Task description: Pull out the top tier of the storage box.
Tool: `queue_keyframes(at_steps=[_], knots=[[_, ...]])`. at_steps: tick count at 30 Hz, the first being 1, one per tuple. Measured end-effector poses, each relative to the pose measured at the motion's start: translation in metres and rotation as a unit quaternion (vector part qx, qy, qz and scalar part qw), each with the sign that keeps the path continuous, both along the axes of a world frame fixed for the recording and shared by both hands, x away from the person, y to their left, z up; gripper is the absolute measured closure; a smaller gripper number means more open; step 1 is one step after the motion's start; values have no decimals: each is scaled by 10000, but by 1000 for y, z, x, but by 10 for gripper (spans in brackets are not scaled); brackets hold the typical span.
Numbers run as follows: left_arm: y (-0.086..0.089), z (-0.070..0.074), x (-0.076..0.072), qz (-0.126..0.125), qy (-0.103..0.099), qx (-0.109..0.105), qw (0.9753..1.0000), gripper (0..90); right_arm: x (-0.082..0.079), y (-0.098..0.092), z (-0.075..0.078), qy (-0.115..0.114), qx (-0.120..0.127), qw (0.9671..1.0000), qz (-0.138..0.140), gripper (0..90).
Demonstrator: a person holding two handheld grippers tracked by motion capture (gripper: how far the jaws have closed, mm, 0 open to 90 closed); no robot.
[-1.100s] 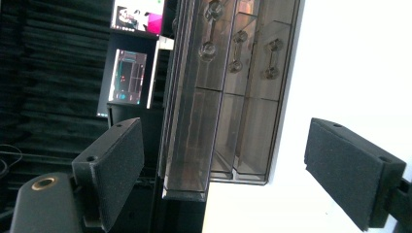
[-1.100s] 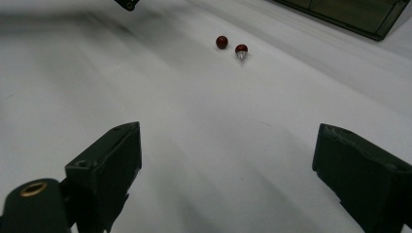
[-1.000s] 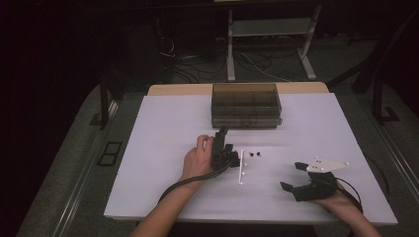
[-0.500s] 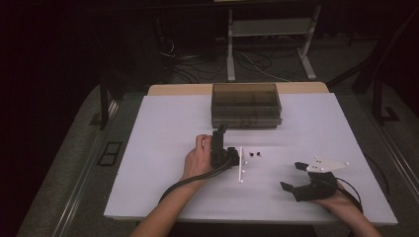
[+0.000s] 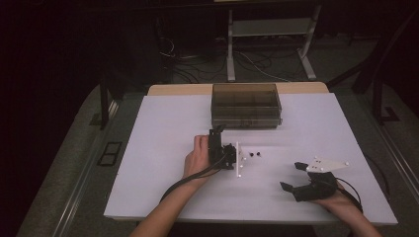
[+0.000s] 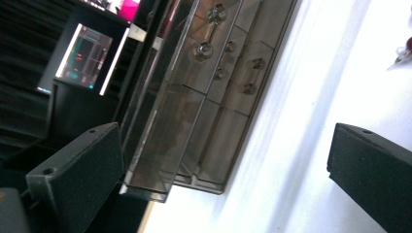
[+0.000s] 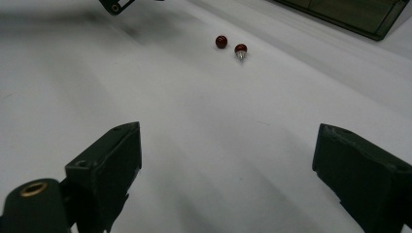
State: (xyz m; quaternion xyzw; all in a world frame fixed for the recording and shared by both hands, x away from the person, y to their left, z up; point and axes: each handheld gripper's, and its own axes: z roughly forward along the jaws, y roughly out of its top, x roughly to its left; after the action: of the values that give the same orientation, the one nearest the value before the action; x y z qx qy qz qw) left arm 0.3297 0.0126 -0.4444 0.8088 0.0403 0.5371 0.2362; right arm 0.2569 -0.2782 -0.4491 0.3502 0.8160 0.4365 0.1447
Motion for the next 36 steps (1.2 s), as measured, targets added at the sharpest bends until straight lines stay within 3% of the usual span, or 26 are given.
queue_keyframes(at_steps=[10,16,24,32,36], knots=[[1,0,2,-28,314,-278,9991,0,0,2,0,21,8,10000,18,99],[2,0,3,-39,573,-546,9969,0,0,1,-1,16,6,10000,17,100],[4,3,5,-23,808,-707,9942,0,0,2,-1,32,15,10000,17,99],[7,3,8,-52,1185,-1123,9866,0,0,1,0,18,12,10000,13,99],[7,4,9,-46,1318,-1232,9836,0,0,1,0,18,10,10000,12,100]])
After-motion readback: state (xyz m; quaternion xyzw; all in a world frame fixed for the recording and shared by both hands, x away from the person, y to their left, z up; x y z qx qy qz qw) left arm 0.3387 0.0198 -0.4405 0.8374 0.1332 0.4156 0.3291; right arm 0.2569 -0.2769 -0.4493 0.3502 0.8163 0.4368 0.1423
